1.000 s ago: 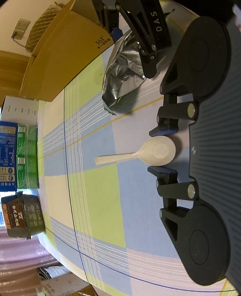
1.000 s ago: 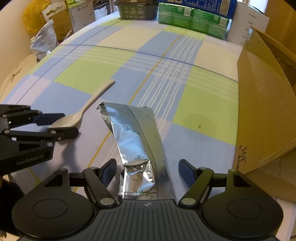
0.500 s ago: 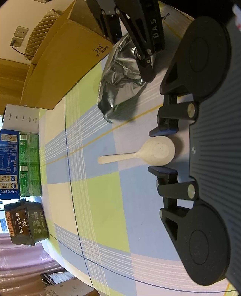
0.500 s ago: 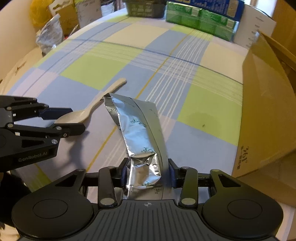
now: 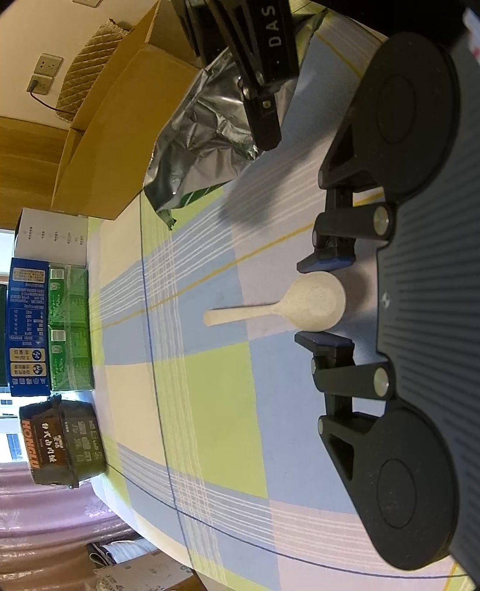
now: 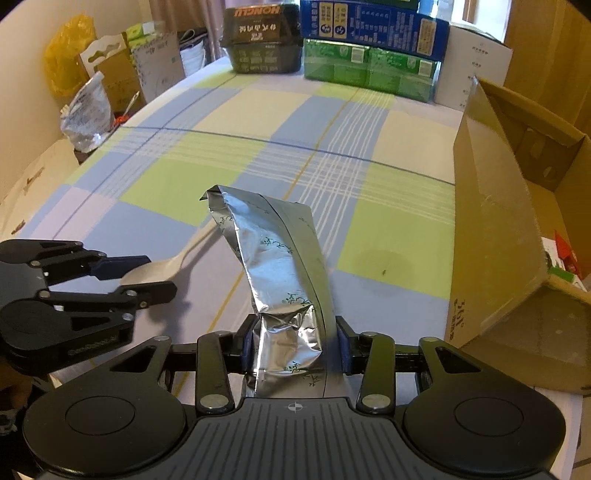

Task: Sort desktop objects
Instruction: 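Carry the spoon in left tool while right tool carries the foil bag to the cardboard box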

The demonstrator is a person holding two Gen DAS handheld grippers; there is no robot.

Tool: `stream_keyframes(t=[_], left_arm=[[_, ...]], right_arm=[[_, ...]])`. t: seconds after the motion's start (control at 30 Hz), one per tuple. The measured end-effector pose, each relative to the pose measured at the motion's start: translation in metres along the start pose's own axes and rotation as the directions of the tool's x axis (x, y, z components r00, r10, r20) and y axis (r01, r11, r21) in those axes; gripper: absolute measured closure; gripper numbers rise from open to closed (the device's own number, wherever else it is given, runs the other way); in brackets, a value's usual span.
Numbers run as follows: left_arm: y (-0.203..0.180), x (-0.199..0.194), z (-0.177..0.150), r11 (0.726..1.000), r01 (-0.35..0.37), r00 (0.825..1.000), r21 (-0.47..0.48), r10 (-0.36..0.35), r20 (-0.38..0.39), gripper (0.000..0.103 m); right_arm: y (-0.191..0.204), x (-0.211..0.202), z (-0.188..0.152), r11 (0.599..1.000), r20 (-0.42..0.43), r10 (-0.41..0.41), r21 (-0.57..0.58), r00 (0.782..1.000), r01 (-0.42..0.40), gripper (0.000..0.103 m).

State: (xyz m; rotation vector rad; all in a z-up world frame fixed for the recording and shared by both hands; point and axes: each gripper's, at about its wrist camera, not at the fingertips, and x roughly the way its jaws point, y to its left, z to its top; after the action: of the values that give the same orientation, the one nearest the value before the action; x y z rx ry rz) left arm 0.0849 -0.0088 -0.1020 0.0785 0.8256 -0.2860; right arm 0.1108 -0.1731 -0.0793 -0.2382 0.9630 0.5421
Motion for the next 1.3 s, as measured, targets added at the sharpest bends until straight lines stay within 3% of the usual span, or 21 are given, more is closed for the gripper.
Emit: stream_keyframes(t=[0.7, 1.3], left_arm=[[-0.032, -0.055, 0.011, 1.0, -0.027, 0.997, 0.002, 0.026, 0.073, 0.075], [-0.054, -0.08, 0.034, 0.999, -0.017, 0.992, 0.028, 0.013, 0.129, 0.075]], right_arm=[[-0.005, -0.069, -0.005, 0.998, 0.118, -0.025, 0.057, 0.993, 0.019, 0.064], [-0.014, -0.099, -0.007, 0.996, 0.18, -0.041, 0.084, 0.983, 0.026, 0.064]])
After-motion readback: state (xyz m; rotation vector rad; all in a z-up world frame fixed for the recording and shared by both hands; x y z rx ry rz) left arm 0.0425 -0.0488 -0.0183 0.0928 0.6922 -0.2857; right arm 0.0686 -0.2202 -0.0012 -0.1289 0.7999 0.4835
